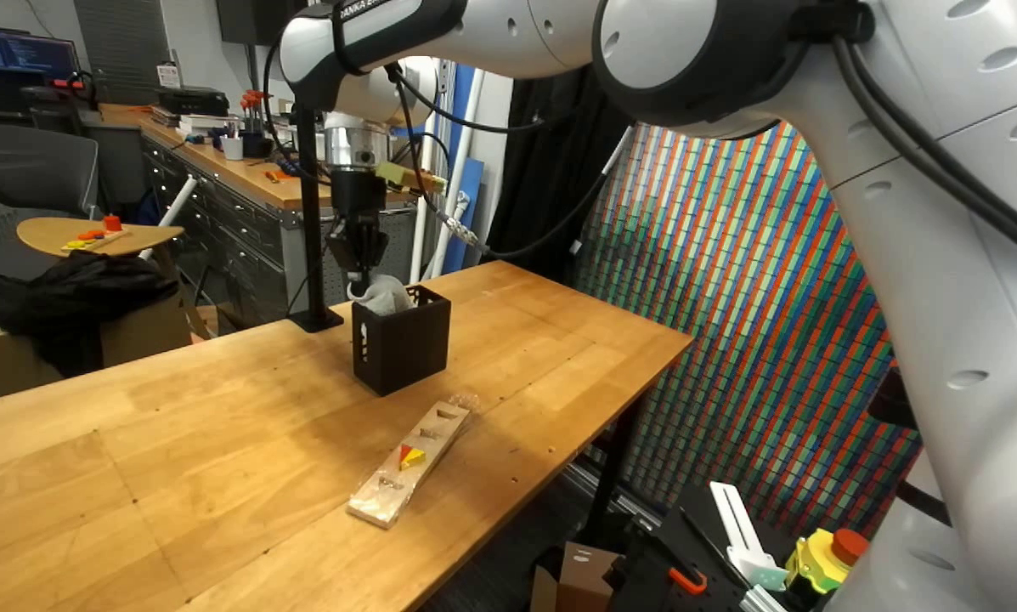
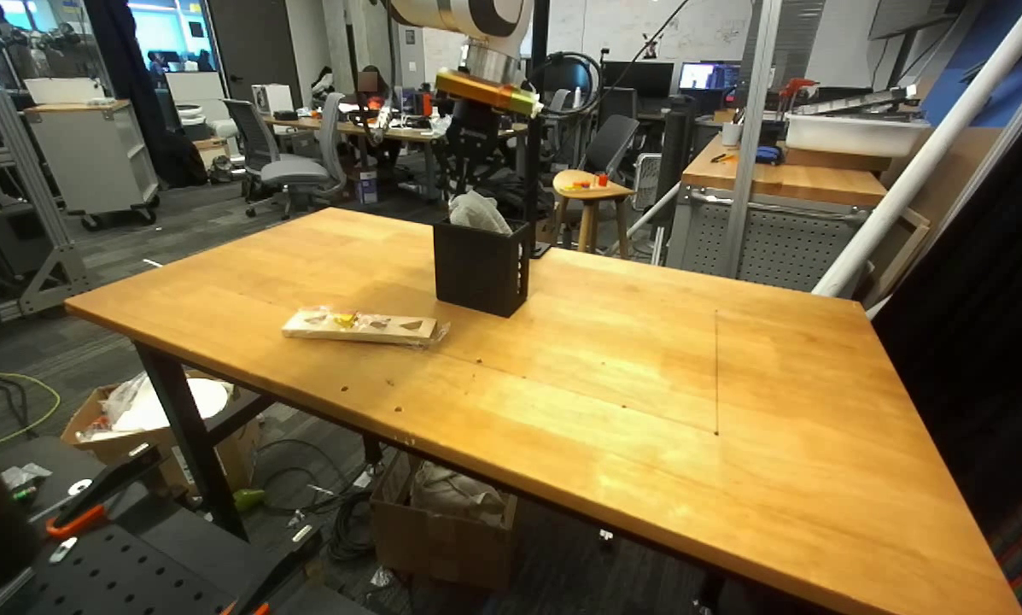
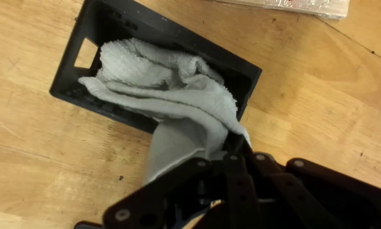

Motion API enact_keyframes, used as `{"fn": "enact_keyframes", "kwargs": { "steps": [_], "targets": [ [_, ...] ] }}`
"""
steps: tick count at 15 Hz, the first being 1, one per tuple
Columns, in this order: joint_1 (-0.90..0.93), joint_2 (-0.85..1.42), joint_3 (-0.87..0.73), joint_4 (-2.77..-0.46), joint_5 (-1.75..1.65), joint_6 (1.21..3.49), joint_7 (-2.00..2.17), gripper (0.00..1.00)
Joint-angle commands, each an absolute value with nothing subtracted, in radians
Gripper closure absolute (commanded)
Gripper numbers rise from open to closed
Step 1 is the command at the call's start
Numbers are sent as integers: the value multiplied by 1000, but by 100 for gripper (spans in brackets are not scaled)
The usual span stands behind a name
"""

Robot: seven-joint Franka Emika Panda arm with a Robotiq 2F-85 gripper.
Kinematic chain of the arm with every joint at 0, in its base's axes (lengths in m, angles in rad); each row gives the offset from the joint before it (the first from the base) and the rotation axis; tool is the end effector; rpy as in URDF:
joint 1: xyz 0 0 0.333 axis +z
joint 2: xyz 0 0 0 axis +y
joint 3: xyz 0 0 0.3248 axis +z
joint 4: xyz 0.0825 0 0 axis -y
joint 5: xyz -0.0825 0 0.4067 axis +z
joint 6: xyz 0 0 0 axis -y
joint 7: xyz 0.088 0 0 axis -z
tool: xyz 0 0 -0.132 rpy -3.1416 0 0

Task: Put the white towel in the black box

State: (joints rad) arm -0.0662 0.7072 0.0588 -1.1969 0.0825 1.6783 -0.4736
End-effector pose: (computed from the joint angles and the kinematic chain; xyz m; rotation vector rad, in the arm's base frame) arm 0.7415 -0.0055 0.3243 -2.8875 -0.6431 0.2814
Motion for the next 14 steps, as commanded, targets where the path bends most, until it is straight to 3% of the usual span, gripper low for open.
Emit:
{"fn": "enact_keyframes", "kwargs": {
  "steps": [1, 14],
  "targets": [
    [-78, 650, 70, -1313, 90, 1741, -451, 100],
    [-91, 549, 58, -1488, 101, 1859, -435, 100]
  ]
}}
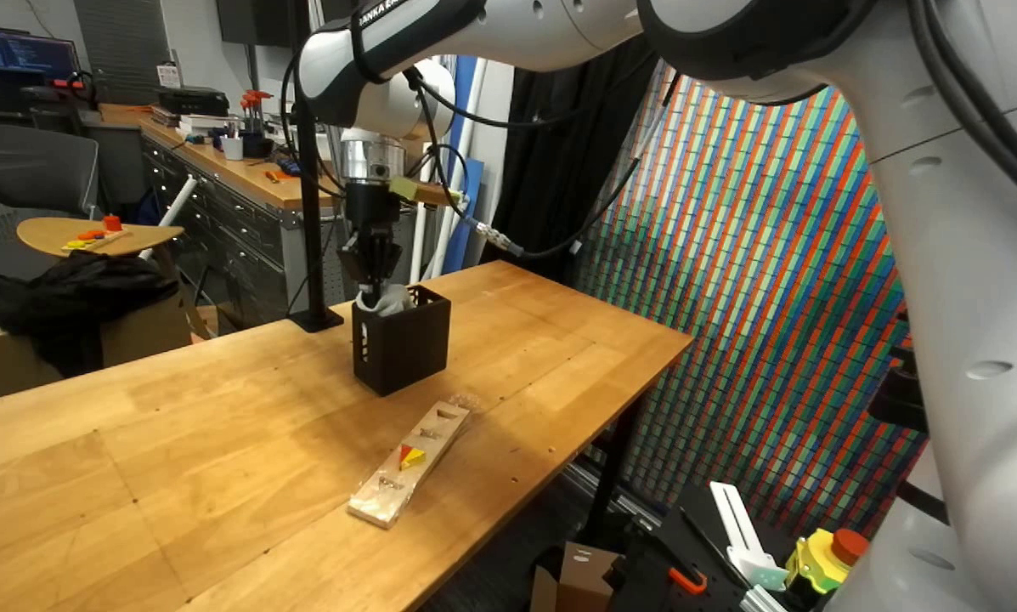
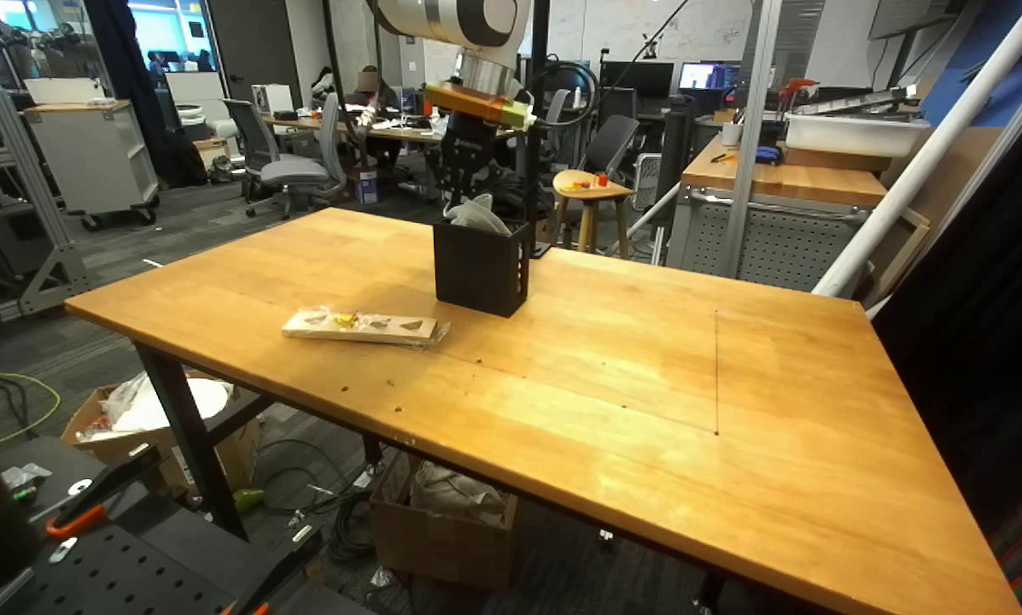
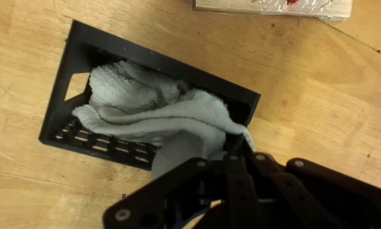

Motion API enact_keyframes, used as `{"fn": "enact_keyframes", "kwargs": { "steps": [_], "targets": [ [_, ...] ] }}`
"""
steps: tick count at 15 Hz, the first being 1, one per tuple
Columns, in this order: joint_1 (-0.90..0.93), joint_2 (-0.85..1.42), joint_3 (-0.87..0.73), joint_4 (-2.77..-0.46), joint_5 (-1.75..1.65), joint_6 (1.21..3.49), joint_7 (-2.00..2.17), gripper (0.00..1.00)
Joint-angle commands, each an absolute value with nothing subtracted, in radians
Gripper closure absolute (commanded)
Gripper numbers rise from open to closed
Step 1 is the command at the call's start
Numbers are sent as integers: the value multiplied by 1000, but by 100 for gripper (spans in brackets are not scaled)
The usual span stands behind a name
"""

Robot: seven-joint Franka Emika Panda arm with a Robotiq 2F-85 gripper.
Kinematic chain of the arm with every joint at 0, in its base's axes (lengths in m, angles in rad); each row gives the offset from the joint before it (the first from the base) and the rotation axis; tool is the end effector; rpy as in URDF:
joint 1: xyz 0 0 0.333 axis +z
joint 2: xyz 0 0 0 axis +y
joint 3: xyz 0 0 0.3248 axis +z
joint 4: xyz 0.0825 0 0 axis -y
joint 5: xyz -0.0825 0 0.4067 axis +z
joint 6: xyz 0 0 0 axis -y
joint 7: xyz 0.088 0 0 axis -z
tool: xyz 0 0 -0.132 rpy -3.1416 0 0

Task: Put the white towel in the black box

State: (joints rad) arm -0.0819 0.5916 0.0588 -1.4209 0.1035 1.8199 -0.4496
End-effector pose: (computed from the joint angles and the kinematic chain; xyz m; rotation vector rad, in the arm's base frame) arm 0.7139 -0.0120 0.3124 -2.9058 -0.5656 0.2313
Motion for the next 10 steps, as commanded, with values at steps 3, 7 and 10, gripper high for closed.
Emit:
{"fn": "enact_keyframes", "kwargs": {
  "steps": [3, 7, 10],
  "targets": [
    [-98, 554, 54, -1480, 97, 1863, -437, 100],
    [-109, 568, 54, -1465, 103, 1854, -440, 100],
    [-115, 576, 55, -1460, 109, 1850, -438, 100]
  ]
}}
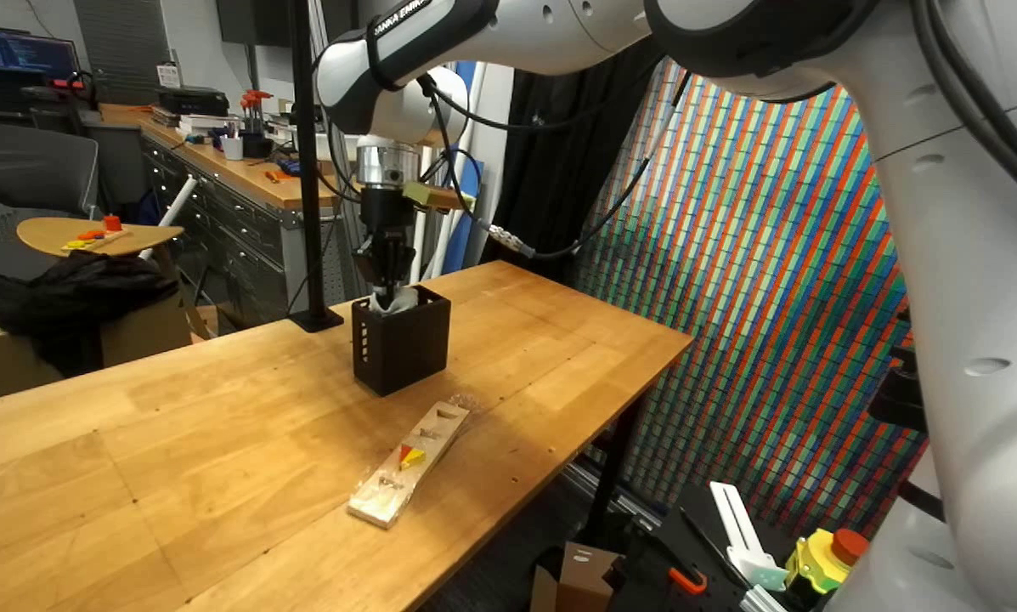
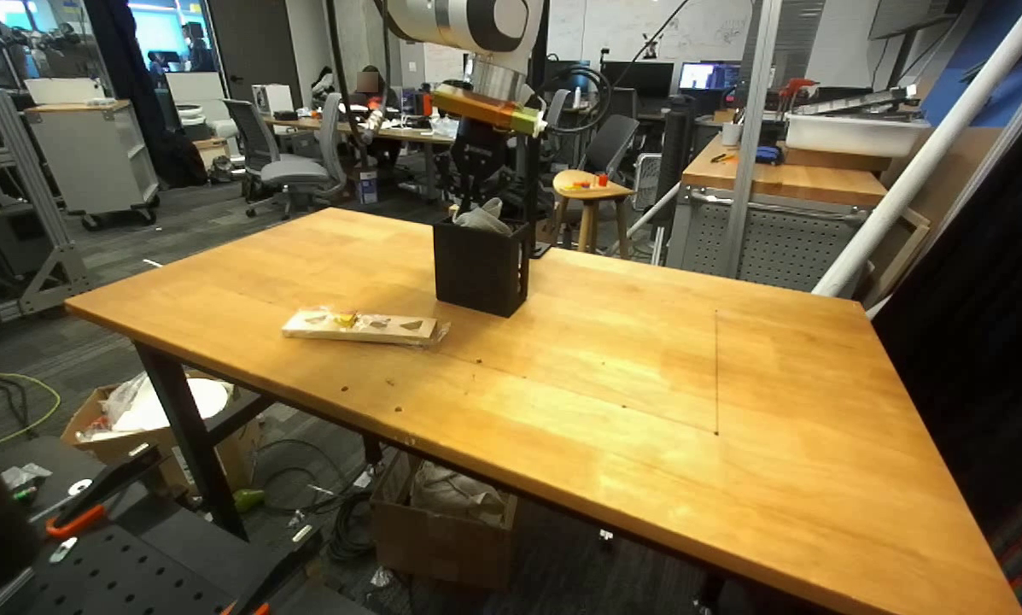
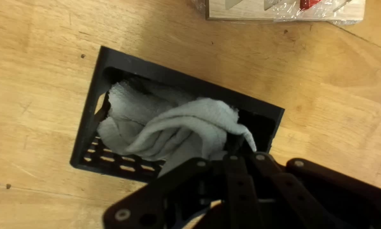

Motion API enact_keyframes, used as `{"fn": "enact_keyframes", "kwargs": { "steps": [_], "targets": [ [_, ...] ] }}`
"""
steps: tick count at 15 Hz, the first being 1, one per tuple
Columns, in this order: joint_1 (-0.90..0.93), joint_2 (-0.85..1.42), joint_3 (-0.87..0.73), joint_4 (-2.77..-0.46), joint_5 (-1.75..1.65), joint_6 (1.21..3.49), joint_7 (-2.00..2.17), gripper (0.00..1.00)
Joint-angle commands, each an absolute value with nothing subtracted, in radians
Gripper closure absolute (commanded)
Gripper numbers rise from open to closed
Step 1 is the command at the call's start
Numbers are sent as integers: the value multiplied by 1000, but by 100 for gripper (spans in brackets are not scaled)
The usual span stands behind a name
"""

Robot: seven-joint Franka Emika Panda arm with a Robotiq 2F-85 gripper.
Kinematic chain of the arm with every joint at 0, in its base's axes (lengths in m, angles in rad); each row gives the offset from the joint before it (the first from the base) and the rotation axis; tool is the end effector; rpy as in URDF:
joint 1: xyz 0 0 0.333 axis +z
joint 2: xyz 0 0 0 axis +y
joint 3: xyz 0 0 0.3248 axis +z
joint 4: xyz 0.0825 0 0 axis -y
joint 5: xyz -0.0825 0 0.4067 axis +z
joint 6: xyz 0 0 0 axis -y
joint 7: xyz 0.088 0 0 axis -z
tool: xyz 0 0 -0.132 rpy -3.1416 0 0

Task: Put the white towel in the black box

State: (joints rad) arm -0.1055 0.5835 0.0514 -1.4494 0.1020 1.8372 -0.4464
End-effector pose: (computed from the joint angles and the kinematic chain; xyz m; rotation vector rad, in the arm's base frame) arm 0.7089 -0.0330 0.3058 -2.9183 -0.5160 0.2352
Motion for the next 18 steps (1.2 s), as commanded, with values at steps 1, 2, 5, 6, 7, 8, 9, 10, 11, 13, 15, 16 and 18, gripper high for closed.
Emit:
{"fn": "enact_keyframes", "kwargs": {
  "steps": [1, 2, 5, 6, 7, 8, 9, 10, 11, 13, 15, 16, 18],
  "targets": [
    [-116, 578, 56, -1460, 112, 1850, -437, 100],
    [-118, 581, 57, -1460, 116, 1850, -436, 100],
    [-122, 594, 55, -1460, 123, 1850, -419, 100],
    [-124, 600, 55, -1459, 126, 1852, -414, 100],
    [-126, 605, 56, -1458, 131, 1853, -411, 100],
    [-129, 609, 57, -1458, 135, 1855, -409, 100],
    [-131, 613, 58, -1458, 139, 1856, -407, 100],
    [-134, 617, 58, -1460, 145, 1857, -405, 100],
    [-139, 620, 59, -1465, 157, 1860, -404, 100],
    [-148, 626, 62, -1474, 181, 1864, -406, 100],
    [-156, 636, 64, -1482, 206, 1868, -406, 100],
    [-159, 640, 66, -1486, 219, 1872, -408, 100],
    [-165, 651, 70, -1493, 246, 1883, -411, 100]
  ]
}}
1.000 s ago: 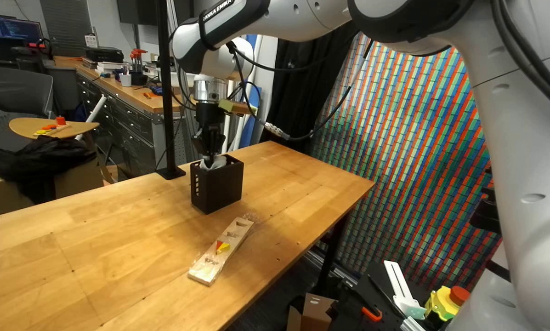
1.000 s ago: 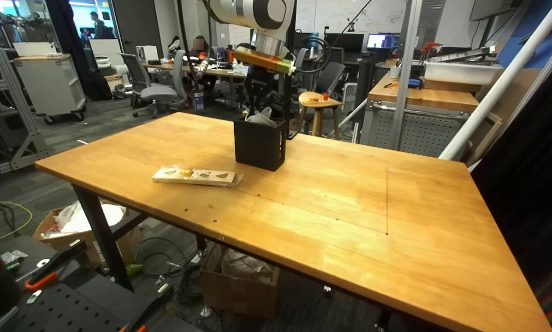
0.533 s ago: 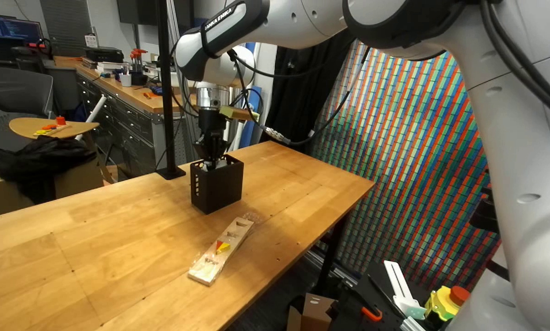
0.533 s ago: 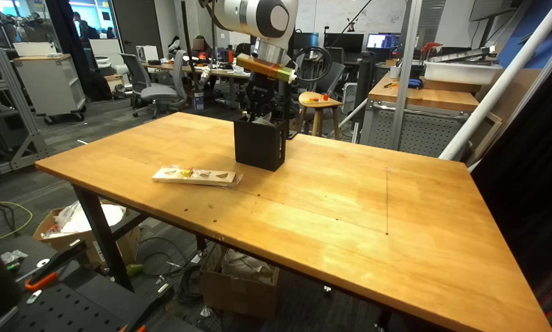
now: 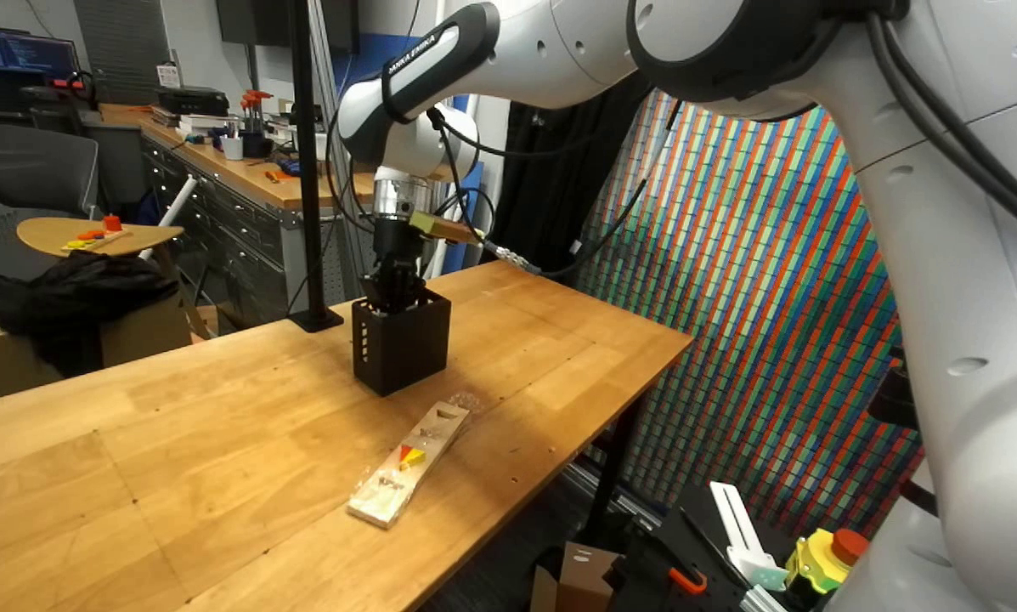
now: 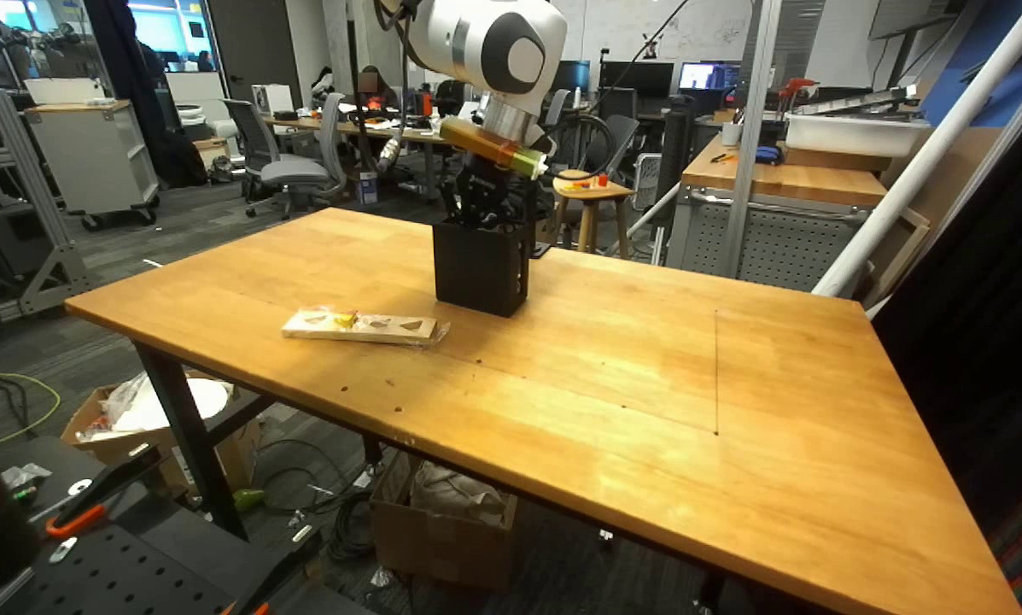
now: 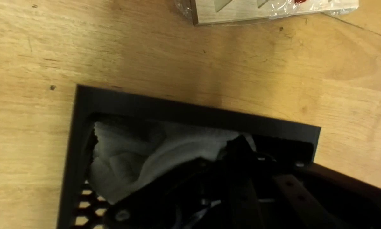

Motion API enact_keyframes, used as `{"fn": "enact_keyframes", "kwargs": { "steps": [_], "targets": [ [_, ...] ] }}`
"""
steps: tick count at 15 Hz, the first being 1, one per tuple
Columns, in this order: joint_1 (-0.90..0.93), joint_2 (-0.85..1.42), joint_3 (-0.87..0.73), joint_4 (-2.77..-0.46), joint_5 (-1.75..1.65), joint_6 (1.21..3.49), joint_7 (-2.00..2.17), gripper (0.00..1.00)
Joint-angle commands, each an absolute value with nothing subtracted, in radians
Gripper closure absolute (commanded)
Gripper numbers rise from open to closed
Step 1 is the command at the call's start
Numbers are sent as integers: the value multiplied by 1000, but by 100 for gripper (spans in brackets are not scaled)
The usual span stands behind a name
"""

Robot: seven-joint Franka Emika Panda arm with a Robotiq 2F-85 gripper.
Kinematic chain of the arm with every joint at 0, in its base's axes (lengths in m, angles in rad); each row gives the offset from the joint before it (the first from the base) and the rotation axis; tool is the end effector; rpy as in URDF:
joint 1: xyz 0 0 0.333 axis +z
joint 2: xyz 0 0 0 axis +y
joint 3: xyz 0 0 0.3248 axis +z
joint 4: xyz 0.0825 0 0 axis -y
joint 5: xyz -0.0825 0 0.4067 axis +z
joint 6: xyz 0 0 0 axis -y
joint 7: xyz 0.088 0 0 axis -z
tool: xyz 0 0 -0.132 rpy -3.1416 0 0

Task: Put the white towel in the black box

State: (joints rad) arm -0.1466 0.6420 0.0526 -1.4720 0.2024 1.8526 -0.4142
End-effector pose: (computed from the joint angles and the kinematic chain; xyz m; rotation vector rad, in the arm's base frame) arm 0.7020 -0.0505 0.2568 -2.8320 -0.3296 0.2832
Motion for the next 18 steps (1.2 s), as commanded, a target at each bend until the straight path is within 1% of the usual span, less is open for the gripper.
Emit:
{"fn": "enact_keyframes", "kwargs": {
  "steps": [1, 8, 18],
  "targets": [
    [-167, 656, 72, -1495, 257, 1885, -413, 100],
    [-172, 654, 74, -1512, 289, 1890, -416, 100],
    [-145, 525, 53, -1554, 229, 1872, -398, 100]
  ]
}}
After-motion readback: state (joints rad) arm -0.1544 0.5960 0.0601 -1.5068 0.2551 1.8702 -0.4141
